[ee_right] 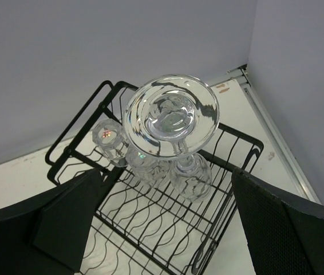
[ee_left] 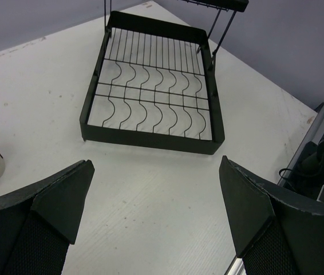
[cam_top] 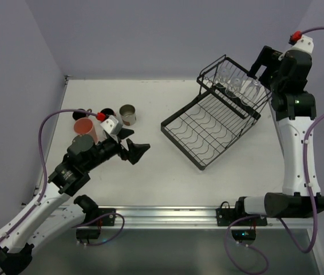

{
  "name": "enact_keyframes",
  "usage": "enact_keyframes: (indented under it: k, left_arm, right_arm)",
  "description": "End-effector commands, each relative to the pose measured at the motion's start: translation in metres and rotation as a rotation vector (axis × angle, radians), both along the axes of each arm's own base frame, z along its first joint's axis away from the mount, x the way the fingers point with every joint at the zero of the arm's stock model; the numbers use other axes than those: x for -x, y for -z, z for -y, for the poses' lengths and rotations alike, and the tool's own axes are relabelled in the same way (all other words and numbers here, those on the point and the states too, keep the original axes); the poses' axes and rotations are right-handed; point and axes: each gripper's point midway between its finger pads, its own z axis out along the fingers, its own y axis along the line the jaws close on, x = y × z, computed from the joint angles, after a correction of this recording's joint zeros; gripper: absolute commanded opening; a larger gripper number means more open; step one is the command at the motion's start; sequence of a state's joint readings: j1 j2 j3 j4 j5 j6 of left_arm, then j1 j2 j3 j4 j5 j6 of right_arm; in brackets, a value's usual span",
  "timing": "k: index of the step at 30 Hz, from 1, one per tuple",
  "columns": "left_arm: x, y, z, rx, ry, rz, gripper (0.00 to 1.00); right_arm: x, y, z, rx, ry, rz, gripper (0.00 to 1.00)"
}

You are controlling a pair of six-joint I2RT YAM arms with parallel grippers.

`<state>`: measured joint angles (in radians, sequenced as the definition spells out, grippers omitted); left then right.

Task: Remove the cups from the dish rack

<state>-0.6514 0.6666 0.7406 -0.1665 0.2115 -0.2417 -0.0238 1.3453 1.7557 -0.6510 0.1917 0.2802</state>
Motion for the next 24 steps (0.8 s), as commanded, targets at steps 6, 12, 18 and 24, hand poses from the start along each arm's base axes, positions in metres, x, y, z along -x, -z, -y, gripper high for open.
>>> enact_keyframes:
  k: [6,12,18,24]
  left_arm:
    - [-0.002,-0.015,-0.002,-0.001,-0.011,0.049,1.00]
    - [-0.003,-0.013,-0.001,-0.004,-0.011,0.043,1.00]
    - [-0.003,-0.012,-0.001,-0.006,-0.011,0.043,1.00]
    - [-0.005,-0.011,-0.002,-0.010,-0.021,0.041,1.00]
  right_arm:
    - [-0.014,-0.021,0.006,0.042,0.004,0.133,0.99]
    - [-0.015,-0.016,0.006,0.064,0.001,0.209,0.99]
    - [-0.022,-0.027,0.008,0.087,-0.016,0.238,0.99]
    - [-0.031,-0.029,0.009,0.099,-0.018,0.237,0.99]
